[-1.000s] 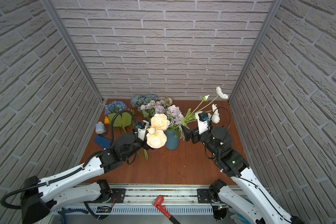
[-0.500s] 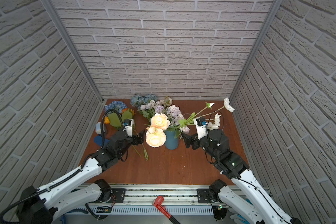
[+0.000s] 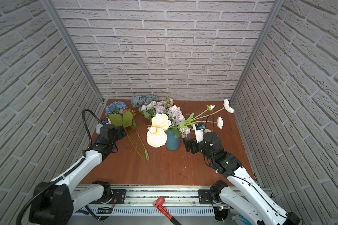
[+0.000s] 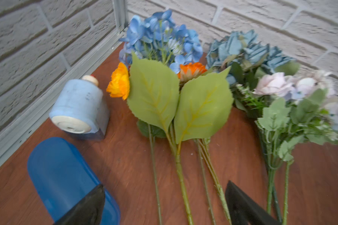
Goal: Arrange the flowers into the vase
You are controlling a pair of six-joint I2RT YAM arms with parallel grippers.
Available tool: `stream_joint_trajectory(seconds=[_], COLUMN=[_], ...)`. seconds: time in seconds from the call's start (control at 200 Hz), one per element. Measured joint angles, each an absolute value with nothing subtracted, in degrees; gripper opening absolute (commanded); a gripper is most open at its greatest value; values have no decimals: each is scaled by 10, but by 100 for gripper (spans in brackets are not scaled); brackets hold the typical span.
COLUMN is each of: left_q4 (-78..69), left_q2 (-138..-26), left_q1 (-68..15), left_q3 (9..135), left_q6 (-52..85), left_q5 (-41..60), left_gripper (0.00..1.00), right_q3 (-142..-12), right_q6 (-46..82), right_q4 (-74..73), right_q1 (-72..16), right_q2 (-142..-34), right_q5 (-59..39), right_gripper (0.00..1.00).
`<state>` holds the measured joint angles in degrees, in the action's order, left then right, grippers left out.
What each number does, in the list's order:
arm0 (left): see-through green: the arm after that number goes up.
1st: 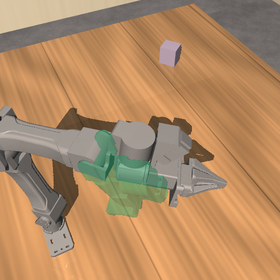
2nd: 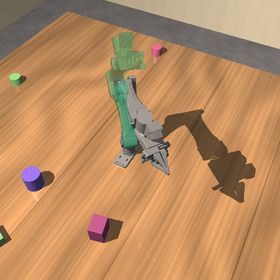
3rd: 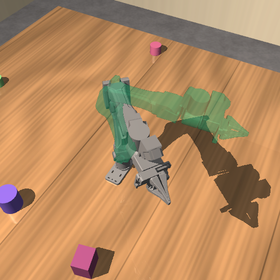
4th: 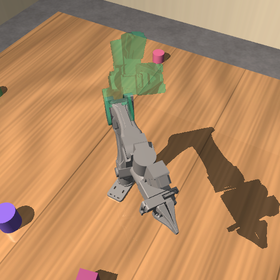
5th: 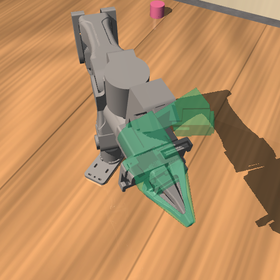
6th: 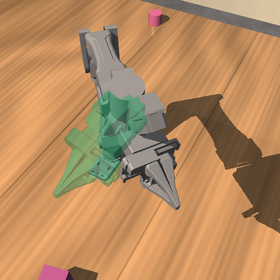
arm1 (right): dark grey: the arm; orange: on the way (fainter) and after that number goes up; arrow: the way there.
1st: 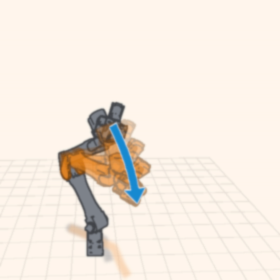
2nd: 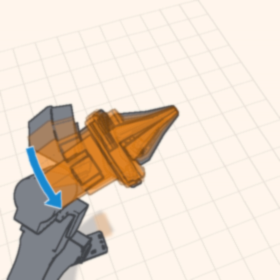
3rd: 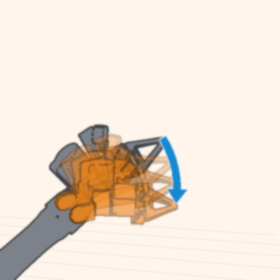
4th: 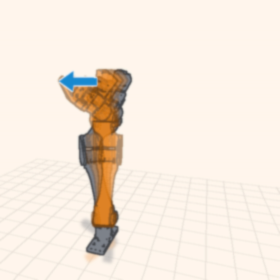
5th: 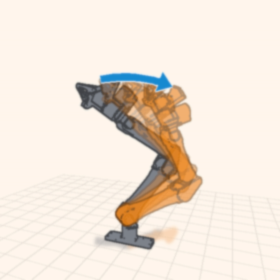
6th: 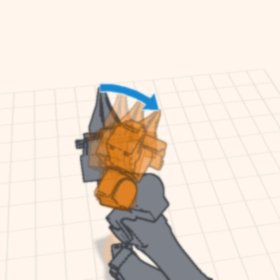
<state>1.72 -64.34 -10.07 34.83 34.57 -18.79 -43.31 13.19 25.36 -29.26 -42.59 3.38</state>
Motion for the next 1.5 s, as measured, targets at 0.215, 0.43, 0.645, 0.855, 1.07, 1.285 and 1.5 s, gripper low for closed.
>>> stream_joint_trajectory(seconds=[0.215, 0.43, 0.645, 0.855, 1.07, 1.285, 1.5], left_q4=[15, 5, -19, -35, -44, -35, -24], left_q2=[-728, -825, -877, -918, -947, -974, -969], left_q1=[-93, -115, -125, -126, -127, -122, -104], left_q3=[368, 417, 433, 444, 447, 454, 451], left_q6=[387, 410, 434, 453, 464, 462, 461], left_q5=[-147, -127, -132, -141, -154, -179, -199], left_gripper=[77, 70, 66, 63, 62, 62, 62], right_q3=[-432, -459, -483, -498, -506, -506, -506], right_q6=[133, 133, 131, 131, 130, 128, 126], right_q4=[242, 248, 249, 247, 245, 239, 231], right_q1=[-293, -293, -293, -293, -293, -293, -293], right_q2=[-426, -433, -435, -435, -435, -441, -444], right_q5=[38, 17, -12, -36, -55, -57, -56], right_gripper=[87, 86, 86, 85, 85, 85, 85])
